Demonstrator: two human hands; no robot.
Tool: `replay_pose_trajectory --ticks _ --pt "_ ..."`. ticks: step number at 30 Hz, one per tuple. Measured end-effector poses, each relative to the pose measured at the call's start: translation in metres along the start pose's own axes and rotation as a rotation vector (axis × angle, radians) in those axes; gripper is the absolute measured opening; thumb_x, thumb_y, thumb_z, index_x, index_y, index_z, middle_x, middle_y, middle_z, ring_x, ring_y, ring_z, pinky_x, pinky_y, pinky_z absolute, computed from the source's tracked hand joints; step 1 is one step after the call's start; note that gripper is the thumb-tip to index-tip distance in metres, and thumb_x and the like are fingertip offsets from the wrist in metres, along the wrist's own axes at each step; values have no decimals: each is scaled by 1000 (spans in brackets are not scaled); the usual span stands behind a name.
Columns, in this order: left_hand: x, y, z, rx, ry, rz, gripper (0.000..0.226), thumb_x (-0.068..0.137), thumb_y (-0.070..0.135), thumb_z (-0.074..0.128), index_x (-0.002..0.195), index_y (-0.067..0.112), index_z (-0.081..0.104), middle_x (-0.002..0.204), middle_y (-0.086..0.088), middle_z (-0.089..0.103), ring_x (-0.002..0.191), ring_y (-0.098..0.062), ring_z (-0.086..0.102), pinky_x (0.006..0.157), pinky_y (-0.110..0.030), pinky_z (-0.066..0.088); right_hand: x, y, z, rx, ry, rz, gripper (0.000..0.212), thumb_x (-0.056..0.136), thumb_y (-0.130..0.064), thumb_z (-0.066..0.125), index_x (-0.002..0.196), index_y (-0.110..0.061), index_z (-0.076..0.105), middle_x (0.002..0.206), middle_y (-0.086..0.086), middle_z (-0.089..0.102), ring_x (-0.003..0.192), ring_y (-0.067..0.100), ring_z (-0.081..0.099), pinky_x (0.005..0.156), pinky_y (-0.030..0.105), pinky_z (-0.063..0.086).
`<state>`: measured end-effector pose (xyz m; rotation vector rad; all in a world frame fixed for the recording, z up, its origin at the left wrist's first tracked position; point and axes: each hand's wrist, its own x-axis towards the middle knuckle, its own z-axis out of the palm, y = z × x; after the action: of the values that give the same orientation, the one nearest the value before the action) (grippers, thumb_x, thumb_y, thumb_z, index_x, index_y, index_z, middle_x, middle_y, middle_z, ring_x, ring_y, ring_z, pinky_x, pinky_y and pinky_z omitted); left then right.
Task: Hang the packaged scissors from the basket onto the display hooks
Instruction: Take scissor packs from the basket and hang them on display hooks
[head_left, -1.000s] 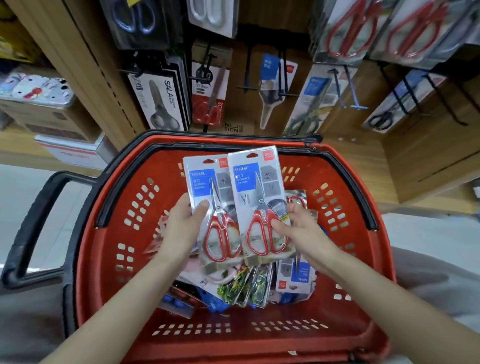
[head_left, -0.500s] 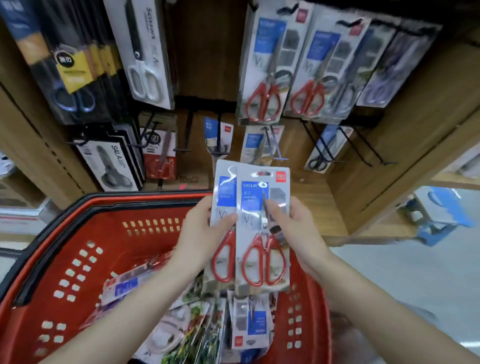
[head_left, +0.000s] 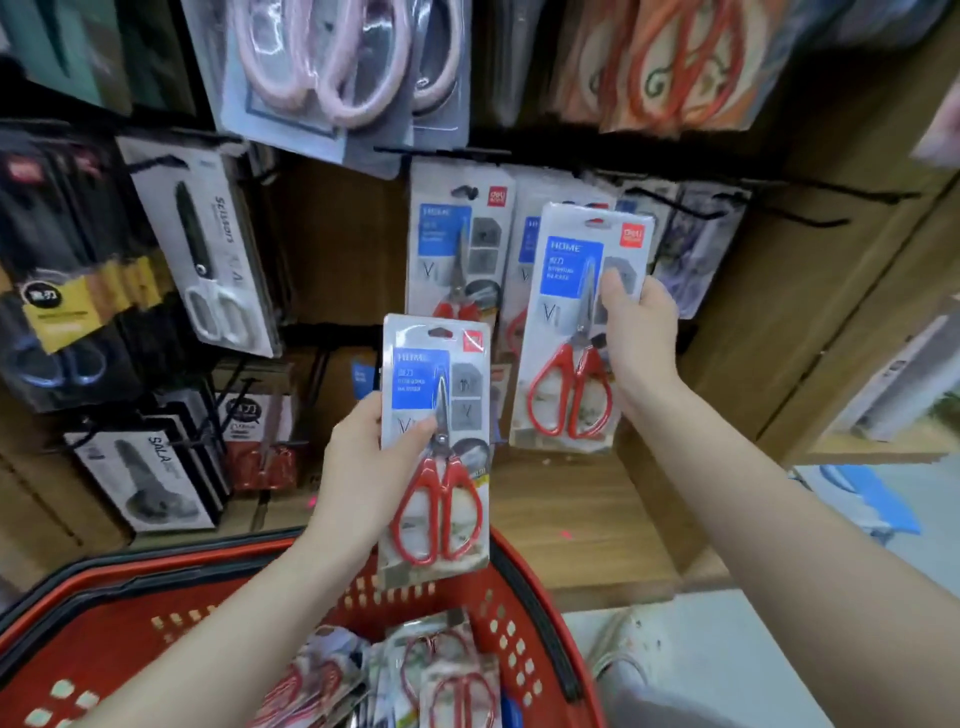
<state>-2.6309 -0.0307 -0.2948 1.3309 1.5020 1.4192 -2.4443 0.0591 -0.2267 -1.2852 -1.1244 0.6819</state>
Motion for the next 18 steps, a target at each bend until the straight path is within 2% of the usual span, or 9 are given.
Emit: replay_pose_trajectory --ticks 2,4,6,9,13,18 --pt "10 1 4 12 14 5 14 89 21 62 103 20 64 93 11 68 77 6 65 56 -5 45 13 -4 3 7 30 -16 36 92 -34 48 105 -1 56 109 19 64 100 35 62 89 55 50" --pt "18 2 7 18 26 13 14 90 20 62 104 18 63 93 10 68 75 9 64 56 -6 46 22 -3 6 -17 33 -26 30 93 -32 48 101 -3 54 105 21 64 98 37 62 86 55 50" --pt "24 2 10 33 32 5 16 90 20 61 105 16 63 95 7 69 78 2 66 59 -11 47 24 -2 9 -54 24 -35 31 91 -38 47 100 -8 53 103 14 65 97 31 63 86 56 50" --pt "31 2 13 40 38 -14 18 90 21 61 107 15 63 97 4 69 84 -6 67 65 -19 49 24 0 10 -46 13 -52 37 89 -42 47 100 -7 52 103 15 65 97 31 63 84 57 50" --pt "35 2 16 59 36 -33 19 90 24 62 107 15 62 97 4 69 84 -8 67 64 -20 50 23 -3 7 -42 -9 -109 13 97 -30 47 88 -21 49 100 4 65 94 18 65 83 45 55" --pt "36 1 18 79 34 -47 19 90 25 62 107 16 61 97 4 69 83 -8 67 62 -20 50 27 -1 5 -69 9 -134 17 97 -31 49 81 -25 48 98 2 67 92 16 66 79 40 55"
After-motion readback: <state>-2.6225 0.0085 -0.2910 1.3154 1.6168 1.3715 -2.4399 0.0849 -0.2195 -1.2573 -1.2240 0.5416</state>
